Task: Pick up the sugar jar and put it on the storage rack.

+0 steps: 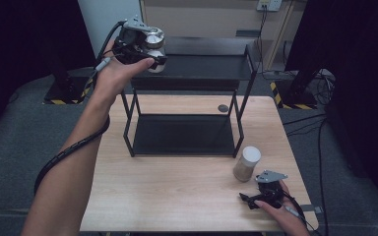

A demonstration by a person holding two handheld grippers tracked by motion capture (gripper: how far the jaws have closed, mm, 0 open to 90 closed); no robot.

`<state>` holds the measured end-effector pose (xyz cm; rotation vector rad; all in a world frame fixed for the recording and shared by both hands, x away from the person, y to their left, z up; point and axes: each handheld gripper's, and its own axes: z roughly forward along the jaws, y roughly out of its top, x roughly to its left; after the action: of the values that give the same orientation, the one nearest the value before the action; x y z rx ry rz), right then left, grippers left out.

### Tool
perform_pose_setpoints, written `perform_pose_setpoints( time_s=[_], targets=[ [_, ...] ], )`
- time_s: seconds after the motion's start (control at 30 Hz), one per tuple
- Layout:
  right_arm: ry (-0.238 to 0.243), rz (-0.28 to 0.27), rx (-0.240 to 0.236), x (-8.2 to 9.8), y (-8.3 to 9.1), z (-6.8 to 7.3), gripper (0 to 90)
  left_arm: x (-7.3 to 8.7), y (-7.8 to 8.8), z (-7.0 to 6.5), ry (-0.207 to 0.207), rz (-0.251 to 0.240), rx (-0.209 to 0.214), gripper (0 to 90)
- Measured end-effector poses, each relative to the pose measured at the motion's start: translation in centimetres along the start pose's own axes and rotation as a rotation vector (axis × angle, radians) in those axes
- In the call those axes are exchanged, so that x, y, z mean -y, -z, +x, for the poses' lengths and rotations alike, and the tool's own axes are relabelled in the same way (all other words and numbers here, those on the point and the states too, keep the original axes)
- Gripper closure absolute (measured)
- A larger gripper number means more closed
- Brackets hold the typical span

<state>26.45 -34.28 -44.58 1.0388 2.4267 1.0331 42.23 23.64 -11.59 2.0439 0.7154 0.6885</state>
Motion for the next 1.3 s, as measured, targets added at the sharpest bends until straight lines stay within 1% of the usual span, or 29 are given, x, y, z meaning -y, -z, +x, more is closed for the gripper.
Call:
perform_pose_setpoints(
  time_s=[0.03, 0.07, 0.1, 0.13, 0.2, 0.23, 0.37, 0.43, 0.47, 0.57, 0.63, 0.67, 0.8, 0.9, 1.0, 1.03, 1.07, 1.13, 1.17, 1.23, 1.27, 1.3],
  targets=[
    [0.000, 0.000, 0.000, 0.0, 0.0, 0.0, 1.1, 0.0, 0.0, 0.0, 0.000, 0.000, 0.000, 29.9],
    [0.000, 0.000, 0.000, 0.0, 0.0, 0.0, 1.1, -0.1, -0.4, 0.0, 0.014, 0.004, -0.007, 29.9],
    [0.000, 0.000, 0.000, 0.0, 0.0, 0.0, 1.1, -0.1, -0.4, 0.0, 0.014, 0.004, -0.007, 29.9],
    [0.000, 0.000, -0.001, 0.0, 0.0, 0.0, 1.1, -0.1, -0.8, 0.0, 0.025, 0.005, -0.013, 29.9],
    [0.001, 0.000, -0.001, 0.0, 0.0, 0.0, 1.1, -0.3, -1.0, -0.1, 0.025, 0.014, -0.020, 29.9],
    [0.001, 0.000, -0.001, 0.0, 0.0, 0.0, 1.1, -0.4, -1.3, -0.1, 0.030, 0.022, -0.024, 29.9],
    [0.002, 0.000, -0.002, 0.0, 0.0, -0.1, 1.1, -0.3, -1.8, 0.1, 0.043, 0.025, -0.024, 30.0],
    [0.002, 0.000, -0.003, 0.0, 0.0, -0.1, 1.1, -0.3, -2.4, 0.2, 0.051, 0.034, -0.028, 30.0],
    [0.003, 0.000, -0.003, 0.0, 0.0, -0.1, 1.1, -0.3, -2.4, 0.2, 0.051, 0.034, -0.028, 29.9],
    [0.003, 0.000, -0.004, 0.0, 0.0, -0.1, 1.1, -0.5, -3.2, 0.1, 0.061, 0.054, -0.035, 29.9],
    [0.004, 0.000, -0.004, 0.0, 0.0, -0.1, 1.1, -0.5, -3.4, 0.2, 0.063, 0.056, -0.035, 29.9],
    [0.004, 0.000, -0.004, 0.0, 0.0, -0.1, 1.1, -0.3, -3.7, 0.4, 0.080, 0.057, -0.027, 29.9],
    [0.004, 0.000, -0.005, 0.0, 0.0, -0.1, 1.1, -0.3, -4.0, 0.4, 0.083, 0.067, -0.031, 30.0],
    [0.004, 0.000, -0.006, 0.0, 0.0, -0.2, 1.1, -0.3, -4.2, 0.6, 0.098, 0.066, -0.025, 29.9],
    [0.004, 0.000, -0.006, 0.0, 0.0, -0.2, 1.1, -0.6, -4.3, 0.8, 0.108, 0.080, -0.022, 29.9],
    [0.004, 0.000, -0.006, 0.0, 0.0, -0.2, 1.1, -0.8, -4.3, 1.1, 0.123, 0.090, -0.011, 29.9],
    [0.004, 0.000, -0.006, 0.0, 0.0, -0.2, 1.1, -0.8, -4.3, 1.1, 0.123, 0.090, -0.011, 29.9],
    [0.005, 0.000, -0.007, 0.0, 0.0, -0.2, 1.1, -0.9, -4.4, 1.5, 0.156, 0.099, 0.002, 29.9],
    [0.005, 0.000, -0.007, 0.0, 0.0, -0.2, 1.1, -0.9, -4.4, 1.5, 0.156, 0.099, 0.002, 29.9],
    [0.004, 0.000, -0.007, 0.0, 0.0, -0.2, 1.2, -0.8, -4.4, 2.0, 0.185, 0.100, 0.015, 29.8],
    [0.004, 0.000, -0.007, 0.0, 0.0, -0.2, 1.2, -0.8, -4.4, 2.0, 0.185, 0.100, 0.015, 29.8],
    [0.004, 0.000, -0.007, 0.0, 0.0, -0.2, 1.1, -0.6, -4.5, 2.3, 0.199, 0.093, 0.024, 29.8]
  ],
)
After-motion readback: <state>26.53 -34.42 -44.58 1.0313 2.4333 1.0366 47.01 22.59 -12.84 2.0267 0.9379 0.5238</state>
